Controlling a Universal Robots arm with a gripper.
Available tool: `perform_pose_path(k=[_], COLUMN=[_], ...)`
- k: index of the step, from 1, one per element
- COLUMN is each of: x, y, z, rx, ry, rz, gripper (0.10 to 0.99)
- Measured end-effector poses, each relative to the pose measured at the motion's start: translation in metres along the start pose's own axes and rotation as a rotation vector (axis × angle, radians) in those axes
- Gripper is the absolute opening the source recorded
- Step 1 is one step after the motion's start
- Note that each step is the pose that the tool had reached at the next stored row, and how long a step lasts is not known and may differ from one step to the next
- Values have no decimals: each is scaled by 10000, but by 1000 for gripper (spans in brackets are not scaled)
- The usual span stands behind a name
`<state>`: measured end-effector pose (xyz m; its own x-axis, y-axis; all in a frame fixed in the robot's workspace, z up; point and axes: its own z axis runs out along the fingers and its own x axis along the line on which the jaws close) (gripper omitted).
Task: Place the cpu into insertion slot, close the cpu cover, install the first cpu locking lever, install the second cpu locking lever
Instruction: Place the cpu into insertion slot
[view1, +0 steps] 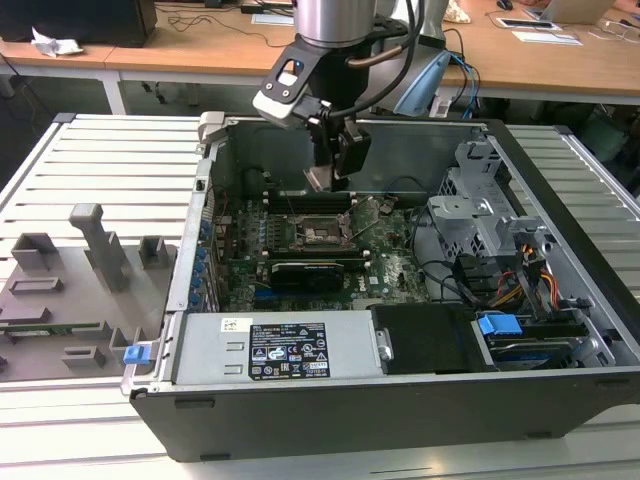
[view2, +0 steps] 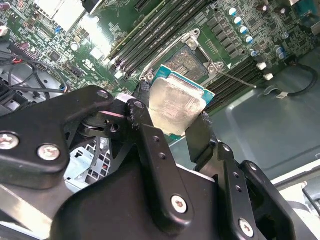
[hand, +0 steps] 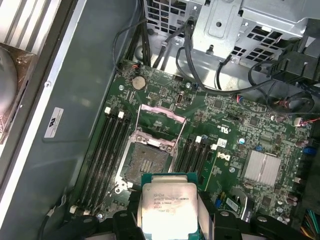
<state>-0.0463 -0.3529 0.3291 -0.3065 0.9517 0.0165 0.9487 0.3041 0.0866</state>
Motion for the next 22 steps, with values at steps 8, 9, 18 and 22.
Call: perform_pose_path(k=[8,9,18,22], x=[-1,-1,-1,-2], y=[-3,-3,-7,-9], z=[33,37,80,101], rx=[-2,-3,-7,-7], ry=[-17,-19,-41,-52], rz=[194,219,475,610], gripper=[529,529,529,529])
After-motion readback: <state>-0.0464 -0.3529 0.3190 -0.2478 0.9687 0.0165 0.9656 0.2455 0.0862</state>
